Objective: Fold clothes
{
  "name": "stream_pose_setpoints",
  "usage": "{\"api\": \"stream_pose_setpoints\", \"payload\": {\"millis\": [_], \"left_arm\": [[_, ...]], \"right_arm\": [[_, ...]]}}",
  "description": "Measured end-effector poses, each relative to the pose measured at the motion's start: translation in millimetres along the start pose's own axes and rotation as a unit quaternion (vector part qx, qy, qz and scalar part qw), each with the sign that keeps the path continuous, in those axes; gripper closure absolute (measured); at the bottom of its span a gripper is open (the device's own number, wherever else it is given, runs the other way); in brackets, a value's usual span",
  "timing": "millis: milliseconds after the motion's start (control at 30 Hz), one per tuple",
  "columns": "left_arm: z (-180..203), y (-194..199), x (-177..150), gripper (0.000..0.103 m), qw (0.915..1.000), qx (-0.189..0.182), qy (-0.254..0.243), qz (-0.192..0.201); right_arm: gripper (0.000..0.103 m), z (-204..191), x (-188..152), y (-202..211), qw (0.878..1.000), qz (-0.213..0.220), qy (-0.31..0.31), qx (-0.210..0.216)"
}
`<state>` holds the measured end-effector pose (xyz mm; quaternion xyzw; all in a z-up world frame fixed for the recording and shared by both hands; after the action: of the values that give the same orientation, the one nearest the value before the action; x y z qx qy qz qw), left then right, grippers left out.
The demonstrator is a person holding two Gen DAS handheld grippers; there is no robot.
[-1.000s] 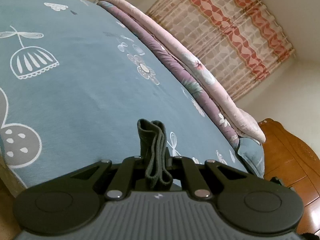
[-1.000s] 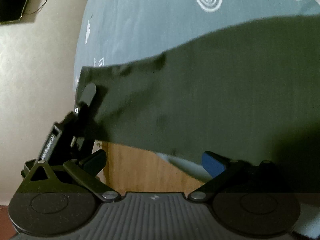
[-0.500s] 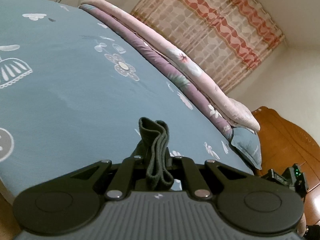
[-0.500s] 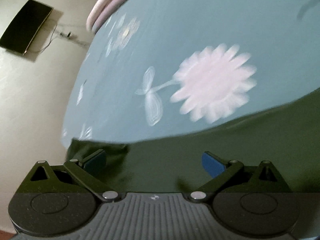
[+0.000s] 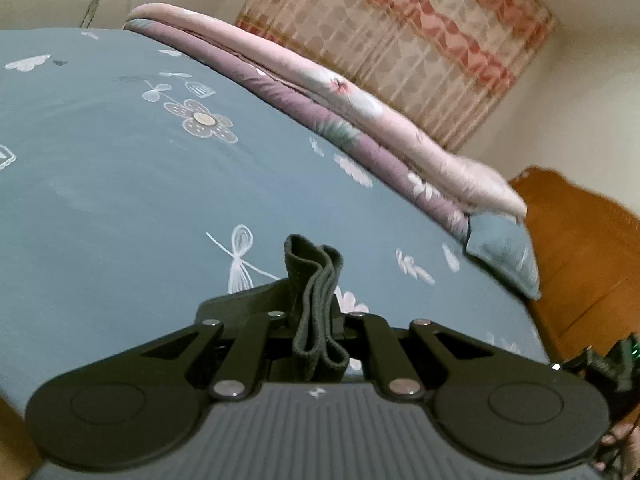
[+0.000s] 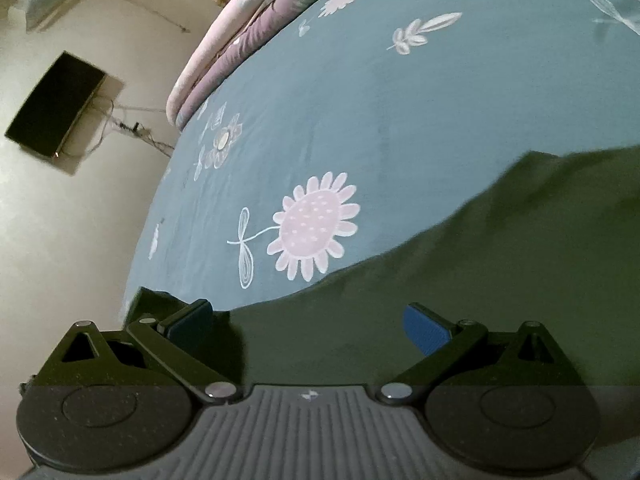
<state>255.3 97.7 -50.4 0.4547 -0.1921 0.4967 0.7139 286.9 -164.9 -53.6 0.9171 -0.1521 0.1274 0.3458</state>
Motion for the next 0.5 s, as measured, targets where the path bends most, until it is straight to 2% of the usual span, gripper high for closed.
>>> {"api": "stream_pose_setpoints", "payload": {"millis": [100,233,500], "left_arm": [[16.0,-5.9,-9.8,0.096,0.9998,-0.001,-0.018,-0.013],[33.0,-16.5,-27.7,0.096,0.9981,0.004,-0.052,-0.032],[53.6,-36.0,-57.1,0.096,0.9903,0.020,-0.125,-0.056]], "right_arm": [[0.000,10.8,2.1,14.4,1.000,0.006,-0.012,0.012],[0.000,24.9,4.3,24.0,1.000,0.014,-0.021,0.007],[0.000,43.1,3.8,34.2,0.999,0.024,-0.047,0.004]]}}
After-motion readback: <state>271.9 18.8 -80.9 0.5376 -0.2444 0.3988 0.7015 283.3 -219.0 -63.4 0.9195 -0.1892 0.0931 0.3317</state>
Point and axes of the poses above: each gripper's, at about its wrist camera, not at the fingertips, and y roughly against the way its jaws point, z to its right, x to its top, the point moved 10 cm from there along -y, roughly the way its jaws point, and after that the axes turned 2 degrees about z, right-handed, at the moved point
